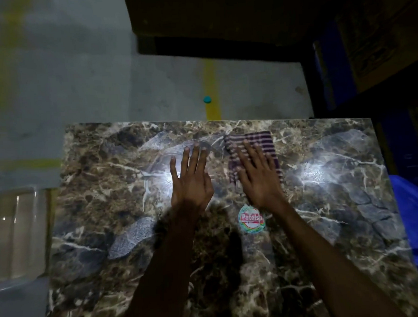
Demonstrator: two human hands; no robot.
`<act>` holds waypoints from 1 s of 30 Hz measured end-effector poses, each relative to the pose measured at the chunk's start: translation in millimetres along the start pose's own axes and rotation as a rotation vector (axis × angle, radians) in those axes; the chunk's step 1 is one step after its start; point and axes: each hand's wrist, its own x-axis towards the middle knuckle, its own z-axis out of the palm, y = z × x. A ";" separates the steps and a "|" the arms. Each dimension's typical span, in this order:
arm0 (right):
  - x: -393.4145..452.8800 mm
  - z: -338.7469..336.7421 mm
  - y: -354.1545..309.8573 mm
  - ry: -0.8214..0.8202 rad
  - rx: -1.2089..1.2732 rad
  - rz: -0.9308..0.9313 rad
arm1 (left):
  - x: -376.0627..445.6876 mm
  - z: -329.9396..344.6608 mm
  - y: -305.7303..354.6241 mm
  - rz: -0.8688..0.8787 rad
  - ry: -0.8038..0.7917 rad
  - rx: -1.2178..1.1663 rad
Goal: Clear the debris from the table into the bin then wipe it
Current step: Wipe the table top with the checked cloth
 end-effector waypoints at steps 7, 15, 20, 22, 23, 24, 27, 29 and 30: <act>74.8 1.1 -23.5 0.041 0.022 0.131 | -1.6 0.4 0.1 0.031 0.006 -0.010; 5.4 3.1 -8.7 -0.021 0.016 -0.100 | -2.5 -2.5 1.7 0.028 -0.018 -0.017; 46.0 -4.3 2.8 0.026 0.047 0.063 | -3.9 -2.8 2.7 0.014 -0.025 0.005; 69.1 -2.9 -8.6 0.028 0.065 0.099 | -5.1 -2.2 3.3 0.011 -0.013 0.009; 74.8 -0.5 -15.1 0.022 0.061 0.092 | -5.1 -2.0 3.4 0.009 -0.004 0.009; 75.0 2.3 -20.7 0.019 0.053 0.064 | -4.7 -2.2 3.5 0.006 0.004 0.004; 49.9 6.6 -23.3 0.016 0.025 -0.116 | -3.6 -1.4 4.0 -0.002 0.015 0.004; 27.2 7.3 -8.9 0.003 0.013 -0.208 | -2.3 -1.6 4.4 -0.005 0.014 0.024; 17.9 5.5 2.4 0.001 0.008 -0.219 | -2.2 -1.6 5.4 -0.005 0.015 0.026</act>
